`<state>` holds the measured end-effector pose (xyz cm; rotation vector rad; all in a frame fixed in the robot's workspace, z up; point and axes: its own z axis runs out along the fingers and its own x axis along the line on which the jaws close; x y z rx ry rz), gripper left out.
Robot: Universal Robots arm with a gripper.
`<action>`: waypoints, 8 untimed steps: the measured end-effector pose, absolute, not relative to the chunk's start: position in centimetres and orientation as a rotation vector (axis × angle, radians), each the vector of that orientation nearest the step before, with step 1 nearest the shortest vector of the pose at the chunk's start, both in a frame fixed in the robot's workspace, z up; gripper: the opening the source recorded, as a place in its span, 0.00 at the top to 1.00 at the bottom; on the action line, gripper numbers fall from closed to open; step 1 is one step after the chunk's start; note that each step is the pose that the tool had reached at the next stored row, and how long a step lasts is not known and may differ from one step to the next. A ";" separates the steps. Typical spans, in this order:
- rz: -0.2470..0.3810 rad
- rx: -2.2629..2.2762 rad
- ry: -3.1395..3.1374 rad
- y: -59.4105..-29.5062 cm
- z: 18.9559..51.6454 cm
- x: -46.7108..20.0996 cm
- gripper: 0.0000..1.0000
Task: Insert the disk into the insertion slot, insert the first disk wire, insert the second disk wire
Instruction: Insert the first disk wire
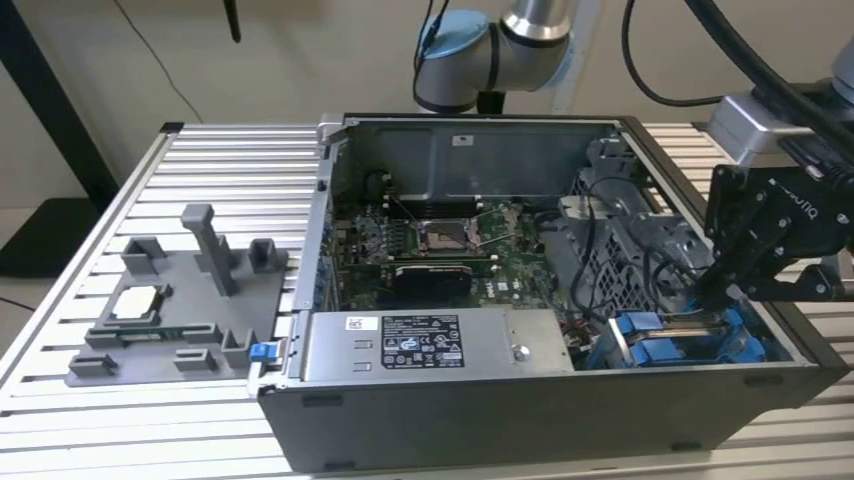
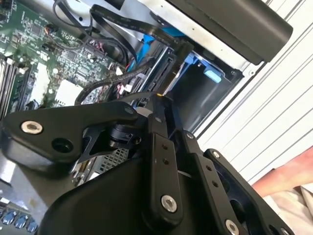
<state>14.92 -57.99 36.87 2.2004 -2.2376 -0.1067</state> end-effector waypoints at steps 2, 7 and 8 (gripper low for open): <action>-0.111 2.199 -2.234 -58.0 36.8 14.9 1.00; -0.112 2.199 -2.233 -58.1 36.8 14.9 1.00; -0.112 2.199 -2.233 -58.1 36.8 14.9 1.00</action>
